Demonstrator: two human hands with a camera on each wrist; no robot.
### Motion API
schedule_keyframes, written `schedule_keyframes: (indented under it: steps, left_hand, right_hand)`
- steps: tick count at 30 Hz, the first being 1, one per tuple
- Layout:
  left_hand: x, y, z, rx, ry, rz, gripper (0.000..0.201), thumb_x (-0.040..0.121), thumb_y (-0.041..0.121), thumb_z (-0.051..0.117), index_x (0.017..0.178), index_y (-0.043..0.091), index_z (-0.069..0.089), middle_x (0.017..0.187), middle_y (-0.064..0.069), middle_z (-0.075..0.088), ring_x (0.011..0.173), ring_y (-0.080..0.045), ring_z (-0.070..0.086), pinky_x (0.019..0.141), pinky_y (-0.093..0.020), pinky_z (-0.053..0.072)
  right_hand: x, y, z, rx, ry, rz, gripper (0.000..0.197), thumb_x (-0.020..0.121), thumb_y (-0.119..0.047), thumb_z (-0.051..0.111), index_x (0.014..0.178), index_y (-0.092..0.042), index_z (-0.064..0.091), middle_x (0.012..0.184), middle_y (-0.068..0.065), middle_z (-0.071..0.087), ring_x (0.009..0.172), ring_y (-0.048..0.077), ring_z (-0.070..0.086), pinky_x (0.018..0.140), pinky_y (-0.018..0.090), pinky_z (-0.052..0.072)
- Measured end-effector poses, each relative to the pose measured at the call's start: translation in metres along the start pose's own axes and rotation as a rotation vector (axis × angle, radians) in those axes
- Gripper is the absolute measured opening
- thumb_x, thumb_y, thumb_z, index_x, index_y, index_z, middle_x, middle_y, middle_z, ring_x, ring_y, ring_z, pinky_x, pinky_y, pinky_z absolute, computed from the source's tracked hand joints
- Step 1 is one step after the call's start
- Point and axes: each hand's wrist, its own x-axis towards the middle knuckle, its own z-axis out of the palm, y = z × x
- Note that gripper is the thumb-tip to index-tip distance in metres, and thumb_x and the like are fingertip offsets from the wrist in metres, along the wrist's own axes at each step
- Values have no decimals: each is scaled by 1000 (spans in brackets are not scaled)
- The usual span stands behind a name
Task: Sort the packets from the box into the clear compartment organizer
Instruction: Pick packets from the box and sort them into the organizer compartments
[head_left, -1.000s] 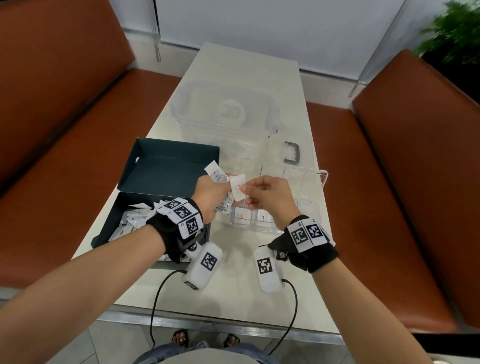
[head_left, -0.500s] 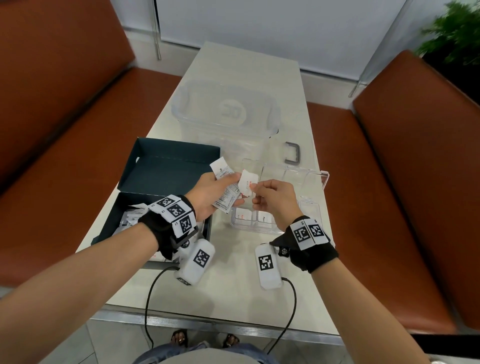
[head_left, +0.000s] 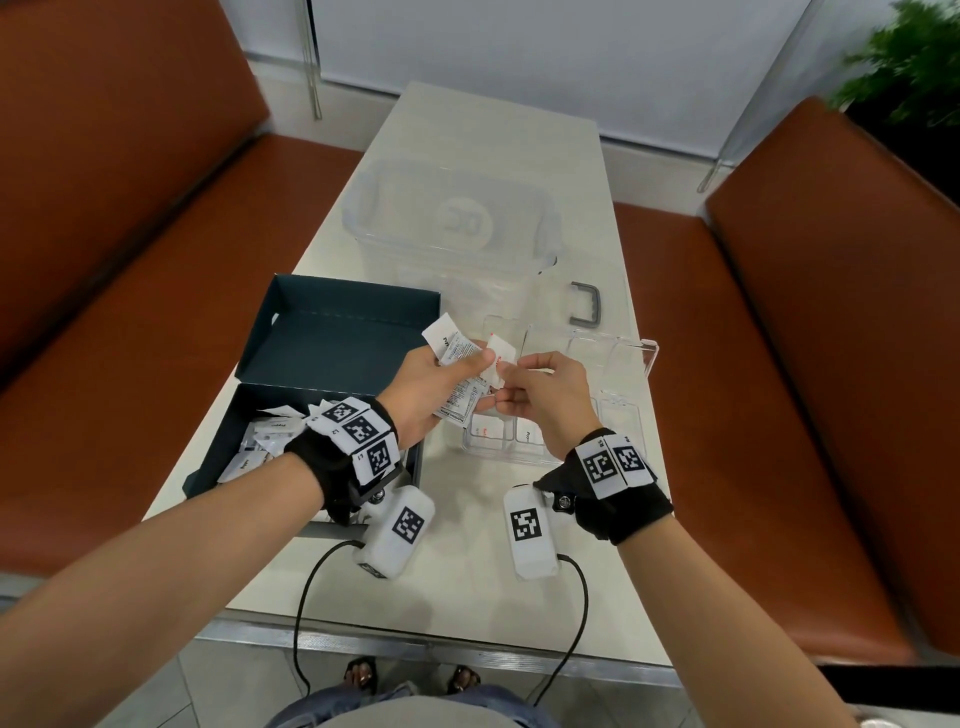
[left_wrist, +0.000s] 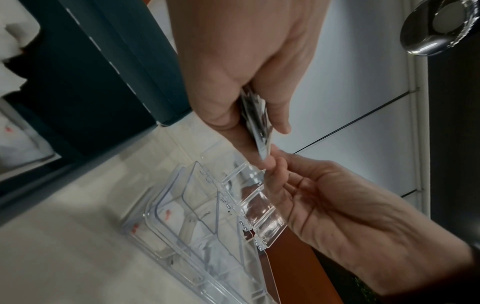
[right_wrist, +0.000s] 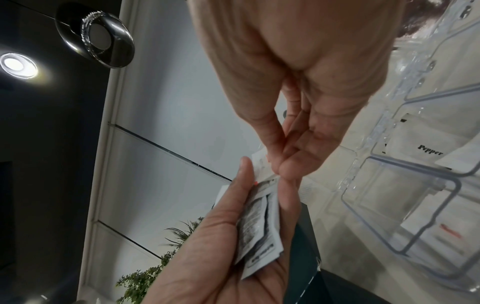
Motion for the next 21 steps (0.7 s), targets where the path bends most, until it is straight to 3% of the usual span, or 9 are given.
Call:
schedule_keyframes:
  steps: [2, 4, 7, 11, 14, 16, 18, 21]
  left_hand:
    - [0, 0, 0, 19, 8, 18, 23, 89, 7, 67, 111, 5, 65, 109, -20, 69, 85, -25, 72, 69, -34, 62]
    - [0, 0, -1, 37, 33, 24, 20, 89, 5, 66, 109, 4, 65, 107, -21, 69, 84, -25, 73, 66, -33, 61]
    - [0, 2, -3, 52, 36, 18, 17, 89, 3, 66, 106, 3, 64, 107, -22, 69, 90, -32, 72, 66, -36, 62]
    - [0, 3, -4, 87, -10, 32, 17, 88, 5, 68, 105, 2, 64, 102, -21, 71, 89, -32, 72, 64, -35, 61]
    - [0, 3, -9, 76, -2, 40, 15, 90, 7, 66, 104, 1, 63, 95, -22, 72, 82, -31, 73, 64, -36, 61]
    - [0, 3, -16, 86, 38, 47, 14, 92, 8, 65, 104, 2, 63, 95, -24, 71, 81, -30, 72, 63, -34, 60]
    - [0, 3, -23, 89, 67, 45, 11, 92, 9, 65, 101, 4, 63, 95, -22, 71, 80, -29, 72, 62, -31, 58]
    - [0, 4, -30, 65, 79, 38, 8, 92, 9, 64, 99, 5, 64, 94, -20, 71, 80, -28, 73, 61, -30, 58]
  right_hand:
    - [-2, -1, 0, 10, -38, 4, 23, 86, -3, 68, 95, -5, 47, 60, 17, 65, 56, 30, 68, 47, 24, 51]
    - [-1, -3, 0, -58, -28, -16, 22, 85, -6, 69, 97, -4, 50, 61, 11, 66, 49, 20, 65, 46, 23, 50]
    - [7, -11, -3, -328, 3, -130, 18, 86, -18, 69, 102, -12, 62, 79, 3, 65, 55, 14, 59, 50, 24, 48]
    - [16, -25, -4, -539, -77, -253, 17, 85, -15, 70, 101, -11, 71, 77, -4, 67, 59, 4, 56, 54, 12, 44]
    - [24, -30, -8, -600, -21, -308, 14, 82, -12, 71, 96, -9, 73, 83, 2, 70, 68, 6, 60, 73, 22, 50]
    - [30, -26, -13, -677, 16, -326, 13, 83, -12, 71, 95, -9, 73, 88, 7, 72, 77, 11, 63, 78, 24, 50]
    - [34, -16, -14, -834, -2, -307, 15, 84, -14, 70, 98, -9, 73, 94, 9, 72, 85, 16, 64, 83, 25, 50]
    - [39, 4, -6, -1062, -57, -236, 17, 86, -19, 67, 101, -16, 73, 102, 5, 71, 99, 22, 64, 95, 38, 48]
